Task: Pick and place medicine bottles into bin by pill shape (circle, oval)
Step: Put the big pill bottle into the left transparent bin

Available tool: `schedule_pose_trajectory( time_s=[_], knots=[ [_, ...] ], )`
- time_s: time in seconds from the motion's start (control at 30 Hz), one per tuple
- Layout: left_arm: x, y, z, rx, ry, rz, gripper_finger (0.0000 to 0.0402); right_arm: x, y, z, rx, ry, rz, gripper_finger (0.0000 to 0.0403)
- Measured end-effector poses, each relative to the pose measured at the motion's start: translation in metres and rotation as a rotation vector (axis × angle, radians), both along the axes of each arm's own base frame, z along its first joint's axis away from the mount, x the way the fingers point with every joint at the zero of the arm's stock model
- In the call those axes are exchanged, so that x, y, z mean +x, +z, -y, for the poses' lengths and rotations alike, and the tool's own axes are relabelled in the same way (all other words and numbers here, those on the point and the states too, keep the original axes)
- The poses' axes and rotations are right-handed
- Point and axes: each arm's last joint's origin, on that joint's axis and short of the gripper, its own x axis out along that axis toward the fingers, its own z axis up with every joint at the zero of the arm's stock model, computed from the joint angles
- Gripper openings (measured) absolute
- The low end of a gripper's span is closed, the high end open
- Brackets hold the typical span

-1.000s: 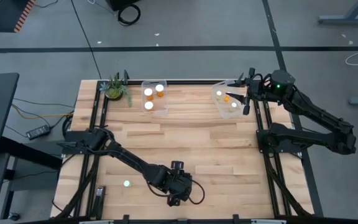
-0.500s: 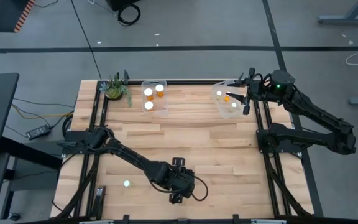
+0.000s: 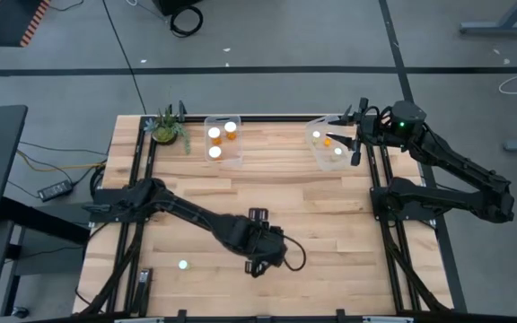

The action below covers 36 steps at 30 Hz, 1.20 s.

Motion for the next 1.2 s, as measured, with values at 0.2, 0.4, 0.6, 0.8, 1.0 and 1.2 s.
schedule_pose_trajectory(
  time_s=[0.2, 0.4, 0.6, 0.8, 1.0, 1.2],
  knots=[
    [0.001, -0.003, -0.032, 0.077, 0.037, -0.099, 0.0221, 0.0, 0.0, 0.0, 0.002, 0.0, -0.004, 0.0161],
    [0.001, -0.004, -0.066, 0.141, 0.082, -0.188, 0.0216, 0.0, 0.0, 0.0, 0.002, 0.0, -0.004, 0.0161],
    [0.001, -0.004, -0.105, 0.2, 0.142, -0.265, 0.0223, 0.0, 0.0, 0.0, 0.002, 0.0, -0.004, 0.0161],
    [0.0, -0.004, -0.146, 0.212, 0.216, -0.324, 0.0218, 0.0, -0.001, 0.0, 0.002, 0.0, -0.005, 0.0161],
    [-0.001, -0.004, -0.184, 0.205, 0.284, -0.354, 0.0221, 0.0, -0.001, 0.0, 0.002, 0.0, -0.005, 0.0161],
    [-0.006, -0.004, -0.216, 0.194, 0.347, -0.381, 0.0218, 0.0, -0.001, 0.0, 0.002, 0.0, -0.005, 0.0161]
  ],
)
